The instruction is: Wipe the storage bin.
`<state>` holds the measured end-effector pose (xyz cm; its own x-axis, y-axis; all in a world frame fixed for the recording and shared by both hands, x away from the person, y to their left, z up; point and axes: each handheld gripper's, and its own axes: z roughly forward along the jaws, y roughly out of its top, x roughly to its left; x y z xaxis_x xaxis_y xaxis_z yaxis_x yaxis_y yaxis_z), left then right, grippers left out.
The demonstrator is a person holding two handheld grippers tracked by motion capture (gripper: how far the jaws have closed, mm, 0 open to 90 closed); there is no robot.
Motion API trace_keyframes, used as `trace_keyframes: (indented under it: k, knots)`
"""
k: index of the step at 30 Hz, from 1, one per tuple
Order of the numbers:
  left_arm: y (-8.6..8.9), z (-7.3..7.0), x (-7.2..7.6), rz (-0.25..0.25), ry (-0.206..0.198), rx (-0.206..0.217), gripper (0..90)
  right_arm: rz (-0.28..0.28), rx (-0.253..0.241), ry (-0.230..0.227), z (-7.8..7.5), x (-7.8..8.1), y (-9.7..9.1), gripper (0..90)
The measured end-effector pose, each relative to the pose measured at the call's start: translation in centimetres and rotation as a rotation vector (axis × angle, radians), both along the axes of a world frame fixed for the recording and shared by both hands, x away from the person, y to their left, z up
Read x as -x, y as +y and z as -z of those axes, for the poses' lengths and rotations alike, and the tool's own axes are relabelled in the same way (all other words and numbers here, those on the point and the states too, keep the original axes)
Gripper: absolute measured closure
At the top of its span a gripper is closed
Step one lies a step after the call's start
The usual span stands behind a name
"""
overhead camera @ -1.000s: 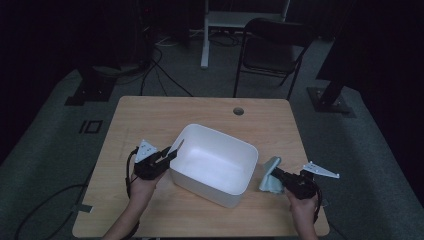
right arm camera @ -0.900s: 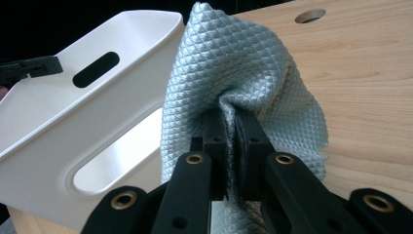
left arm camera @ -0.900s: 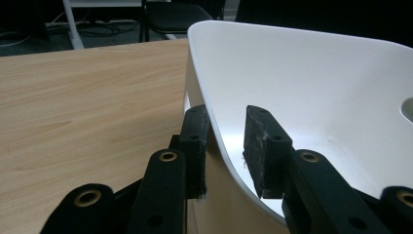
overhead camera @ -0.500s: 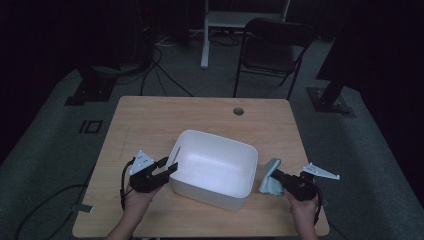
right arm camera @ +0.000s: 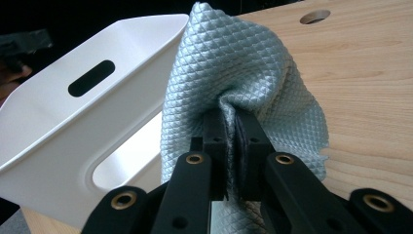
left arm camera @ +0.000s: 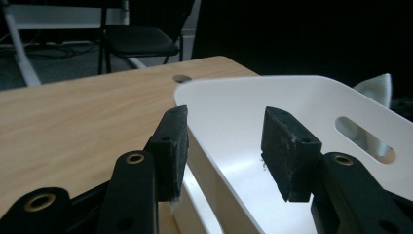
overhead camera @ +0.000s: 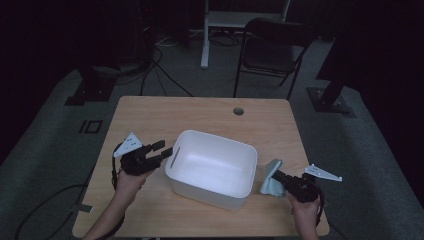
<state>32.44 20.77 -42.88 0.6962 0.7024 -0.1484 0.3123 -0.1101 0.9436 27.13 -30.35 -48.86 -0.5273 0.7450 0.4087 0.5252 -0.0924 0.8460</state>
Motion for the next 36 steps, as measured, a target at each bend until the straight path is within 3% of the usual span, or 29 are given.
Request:
trace_keyframes:
  k: [1,3,6,10,16,18,23,29,32,36]
  knots:
    - [0.0,0.0,0.0,0.000,0.000,0.000,53.5,0.000,0.000,0.000,0.0,0.0,0.0,85.0]
    - [-0.4,-0.2,-1.6,0.031,-0.024,-0.049,53.4,-0.001,-0.003,0.001,0.0,0.1,-0.1,85.0]
    - [-0.9,-0.2,-3.4,0.059,-0.033,-0.072,50.6,-0.001,-0.009,-0.004,0.0,0.3,-0.2,85.0]
    - [-1.4,0.0,-5.5,0.092,-0.021,-0.057,50.5,-0.001,-0.010,-0.008,0.0,0.4,-0.3,85.0]
    - [-2.0,0.3,-7.8,0.092,-0.001,-0.059,46.9,0.000,-0.008,-0.007,0.2,0.5,-0.3,85.0]
    - [-2.2,0.4,-8.3,0.087,0.000,-0.078,46.8,-0.001,-0.007,-0.007,0.3,0.5,-0.3,85.0]
    - [-2.5,0.5,-9.2,0.098,0.006,-0.070,46.8,0.000,-0.009,-0.008,0.4,0.5,-0.4,85.0]
    - [-2.7,0.6,-10.3,0.134,0.008,-0.069,43.7,-0.002,-0.008,-0.002,0.5,0.5,-0.3,85.0]
    - [-2.5,0.7,-10.8,0.160,0.012,-0.037,43.8,-0.002,-0.009,-0.004,0.4,0.5,-0.3,85.0]
    - [-2.8,1.0,-11.4,0.185,0.029,-0.043,43.8,-0.005,-0.011,-0.001,0.6,0.4,-0.4,85.0]
